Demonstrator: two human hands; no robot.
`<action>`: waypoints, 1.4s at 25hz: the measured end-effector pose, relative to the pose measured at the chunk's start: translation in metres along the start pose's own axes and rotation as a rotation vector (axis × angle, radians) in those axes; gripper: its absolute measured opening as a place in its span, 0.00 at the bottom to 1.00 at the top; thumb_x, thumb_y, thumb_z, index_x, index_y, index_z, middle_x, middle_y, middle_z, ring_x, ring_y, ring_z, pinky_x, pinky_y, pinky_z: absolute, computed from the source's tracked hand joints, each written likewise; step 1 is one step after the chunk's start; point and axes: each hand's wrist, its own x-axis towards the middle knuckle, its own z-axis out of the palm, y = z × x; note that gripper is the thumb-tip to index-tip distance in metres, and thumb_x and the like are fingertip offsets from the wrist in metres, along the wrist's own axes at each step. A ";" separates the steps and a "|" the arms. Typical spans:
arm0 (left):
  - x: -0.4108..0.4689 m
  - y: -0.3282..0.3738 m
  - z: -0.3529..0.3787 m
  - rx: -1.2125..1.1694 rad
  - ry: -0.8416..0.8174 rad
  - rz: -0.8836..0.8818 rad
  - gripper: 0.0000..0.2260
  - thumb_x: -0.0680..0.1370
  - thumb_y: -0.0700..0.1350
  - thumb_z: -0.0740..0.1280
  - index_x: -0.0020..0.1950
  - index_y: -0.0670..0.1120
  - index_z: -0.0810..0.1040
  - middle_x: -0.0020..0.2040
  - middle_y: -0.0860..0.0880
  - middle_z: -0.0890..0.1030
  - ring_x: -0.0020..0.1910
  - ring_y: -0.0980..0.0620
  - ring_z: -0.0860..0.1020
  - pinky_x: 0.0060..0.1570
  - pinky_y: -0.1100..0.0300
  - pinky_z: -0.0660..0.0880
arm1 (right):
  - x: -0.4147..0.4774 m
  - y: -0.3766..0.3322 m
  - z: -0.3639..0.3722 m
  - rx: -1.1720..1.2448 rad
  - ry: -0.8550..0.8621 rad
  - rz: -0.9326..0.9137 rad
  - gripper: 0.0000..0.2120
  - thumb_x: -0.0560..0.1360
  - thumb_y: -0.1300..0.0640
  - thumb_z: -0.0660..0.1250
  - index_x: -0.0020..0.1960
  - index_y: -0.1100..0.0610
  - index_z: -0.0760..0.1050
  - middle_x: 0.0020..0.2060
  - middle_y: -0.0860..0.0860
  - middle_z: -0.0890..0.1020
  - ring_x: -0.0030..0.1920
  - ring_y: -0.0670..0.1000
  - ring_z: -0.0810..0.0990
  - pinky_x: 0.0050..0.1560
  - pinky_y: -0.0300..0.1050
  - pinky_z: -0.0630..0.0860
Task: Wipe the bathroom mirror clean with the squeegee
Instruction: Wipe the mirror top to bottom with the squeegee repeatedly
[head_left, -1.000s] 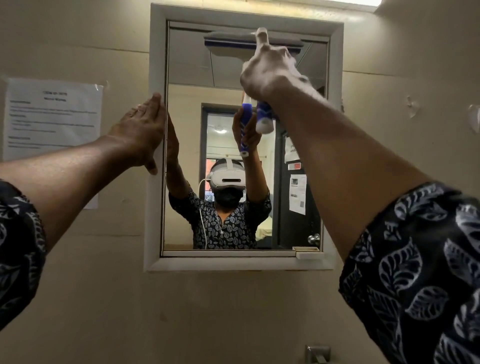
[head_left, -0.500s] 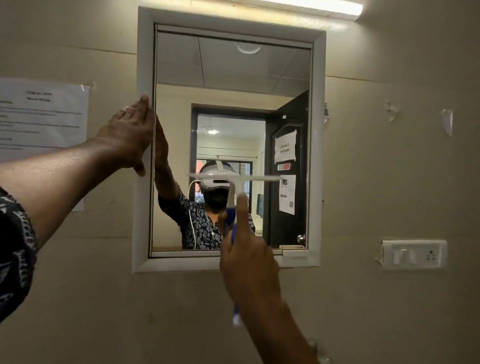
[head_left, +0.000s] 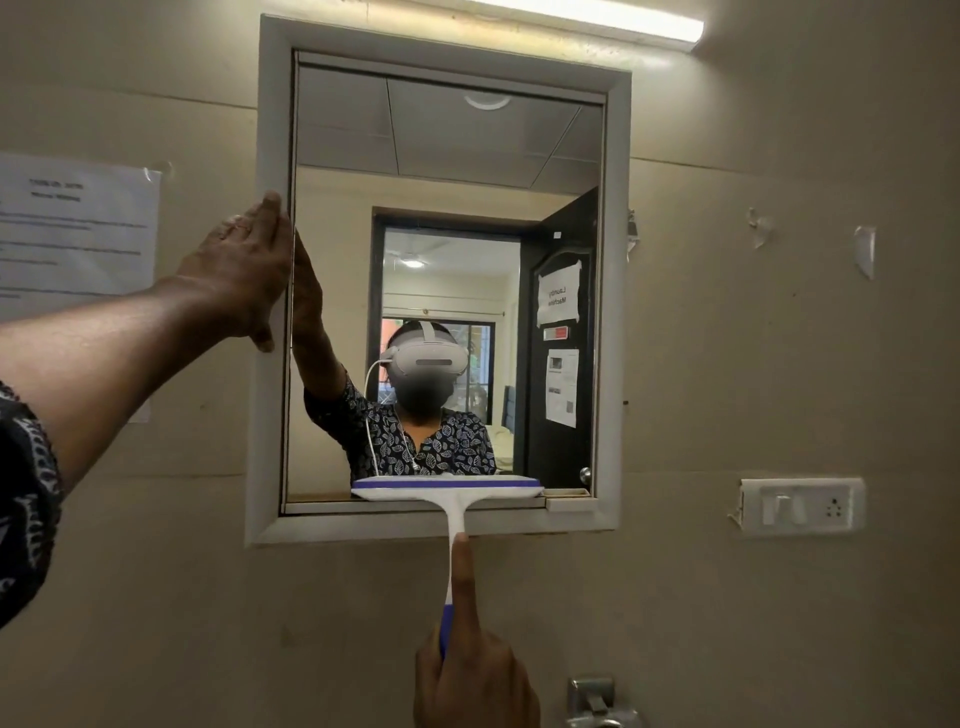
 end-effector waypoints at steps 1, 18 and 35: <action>0.000 0.000 0.000 0.002 0.002 0.001 0.63 0.58 0.45 0.81 0.75 0.38 0.36 0.76 0.40 0.38 0.76 0.43 0.42 0.73 0.52 0.45 | -0.001 0.000 -0.002 -0.013 -0.004 -0.005 0.37 0.79 0.47 0.49 0.65 0.54 0.20 0.37 0.47 0.71 0.34 0.45 0.68 0.41 0.34 0.67; 0.003 -0.003 0.002 -0.037 -0.010 0.008 0.63 0.58 0.44 0.81 0.75 0.39 0.36 0.76 0.41 0.36 0.76 0.43 0.41 0.73 0.52 0.44 | 0.199 -0.096 -0.214 0.838 0.583 -0.310 0.14 0.79 0.46 0.57 0.42 0.55 0.66 0.36 0.53 0.73 0.34 0.50 0.73 0.38 0.42 0.74; -0.003 -0.003 -0.003 -0.027 -0.022 0.034 0.62 0.59 0.45 0.80 0.75 0.40 0.35 0.76 0.41 0.36 0.76 0.44 0.40 0.73 0.53 0.44 | 0.177 -0.049 -0.143 0.828 0.602 -0.190 0.27 0.79 0.42 0.50 0.45 0.65 0.73 0.37 0.66 0.79 0.32 0.58 0.75 0.36 0.55 0.77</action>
